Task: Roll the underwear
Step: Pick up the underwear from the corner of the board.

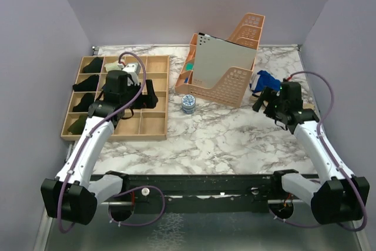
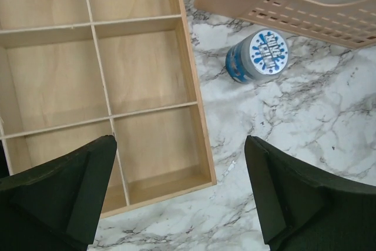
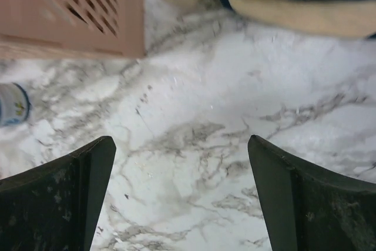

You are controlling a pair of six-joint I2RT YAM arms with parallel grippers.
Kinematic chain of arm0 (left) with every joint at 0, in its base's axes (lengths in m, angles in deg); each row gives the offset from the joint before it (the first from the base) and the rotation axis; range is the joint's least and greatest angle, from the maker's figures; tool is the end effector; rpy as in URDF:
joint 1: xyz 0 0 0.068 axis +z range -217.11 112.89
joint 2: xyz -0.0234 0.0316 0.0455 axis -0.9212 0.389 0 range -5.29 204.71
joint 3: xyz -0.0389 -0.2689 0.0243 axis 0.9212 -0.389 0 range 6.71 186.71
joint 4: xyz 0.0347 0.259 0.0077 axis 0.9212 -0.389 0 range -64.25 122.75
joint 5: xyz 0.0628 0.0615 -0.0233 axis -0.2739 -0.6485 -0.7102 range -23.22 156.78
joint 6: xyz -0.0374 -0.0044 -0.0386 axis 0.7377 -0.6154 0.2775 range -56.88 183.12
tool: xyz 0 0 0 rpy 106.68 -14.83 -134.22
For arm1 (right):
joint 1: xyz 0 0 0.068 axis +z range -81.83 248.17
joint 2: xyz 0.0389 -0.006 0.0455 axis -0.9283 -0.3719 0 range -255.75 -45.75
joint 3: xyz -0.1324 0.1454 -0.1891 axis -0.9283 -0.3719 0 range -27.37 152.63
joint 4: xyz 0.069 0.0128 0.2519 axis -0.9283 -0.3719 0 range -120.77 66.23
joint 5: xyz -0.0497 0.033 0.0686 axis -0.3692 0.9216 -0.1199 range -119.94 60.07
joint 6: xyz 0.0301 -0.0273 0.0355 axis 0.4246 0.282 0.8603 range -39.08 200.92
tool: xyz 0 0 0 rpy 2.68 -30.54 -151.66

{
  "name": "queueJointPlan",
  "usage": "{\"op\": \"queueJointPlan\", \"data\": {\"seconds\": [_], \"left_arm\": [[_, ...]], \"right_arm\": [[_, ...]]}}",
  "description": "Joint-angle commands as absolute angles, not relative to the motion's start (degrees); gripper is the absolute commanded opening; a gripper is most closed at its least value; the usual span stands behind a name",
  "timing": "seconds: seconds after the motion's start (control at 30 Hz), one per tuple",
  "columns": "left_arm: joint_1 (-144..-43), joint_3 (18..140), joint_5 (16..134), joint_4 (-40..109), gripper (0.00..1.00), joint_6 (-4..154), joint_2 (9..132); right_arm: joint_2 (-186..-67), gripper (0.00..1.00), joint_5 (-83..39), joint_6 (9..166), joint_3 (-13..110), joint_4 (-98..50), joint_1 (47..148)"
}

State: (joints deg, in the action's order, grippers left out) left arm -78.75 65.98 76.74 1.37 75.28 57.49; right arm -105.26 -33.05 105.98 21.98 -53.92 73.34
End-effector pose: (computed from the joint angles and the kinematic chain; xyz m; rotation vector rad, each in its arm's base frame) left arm 0.2308 -0.0538 0.3307 0.0900 2.1991 -0.4239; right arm 0.2207 0.0180 0.2859 0.4225 2.2430 0.2155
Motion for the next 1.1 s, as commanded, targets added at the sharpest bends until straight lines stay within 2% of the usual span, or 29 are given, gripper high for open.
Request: {"op": "queueJointPlan", "data": {"seconds": [0.0, 0.1, 0.2, 0.3, 0.47, 0.7, 0.9, 1.07], "left_arm": [[-78.6, 60.3, 74.0, 7.4, 0.99, 76.9, 53.7], [-78.6, 55.5, 72.7, 11.6, 0.99, 78.6, 51.3], [-78.2, 52.5, 72.4, 13.1, 0.99, 80.1, 50.1], [-78.0, 52.5, 71.1, 12.7, 0.99, 80.9, 49.9], [-77.4, 52.3, 68.7, 11.7, 0.99, 80.9, 49.8], [-76.9, 52.0, 68.0, 11.0, 0.99, 81.5, 50.1], [-76.6, 51.9, 67.4, 10.4, 0.99, 81.4, 50.4], [-76.6, 51.9, 70.2, 10.5, 0.99, 81.0, 50.8]], "right_arm": [[-106.2, 1.00, -29.4, 110.2, 17.0, -53.0, 73.2], [-103.9, 1.00, -15.1, 107.0, 10.8, -44.2, 73.2], [-100.2, 1.00, 0.6, 110.9, 2.5, -28.7, 73.3], [-100.9, 1.00, 1.9, 113.6, 0.7, -24.2, 73.4], [-104.7, 0.98, -2.6, 114.3, 4.2, -22.0, 76.1], [-115.9, 0.99, -25.2, 114.0, 14.6, -20.9, 96.3], [-120.4, 0.99, -41.2, 112.5, 18.8, -16.2, 98.0], [-126.0, 1.00, -47.3, 106.2, 24.7, -17.9, 97.8]]}}
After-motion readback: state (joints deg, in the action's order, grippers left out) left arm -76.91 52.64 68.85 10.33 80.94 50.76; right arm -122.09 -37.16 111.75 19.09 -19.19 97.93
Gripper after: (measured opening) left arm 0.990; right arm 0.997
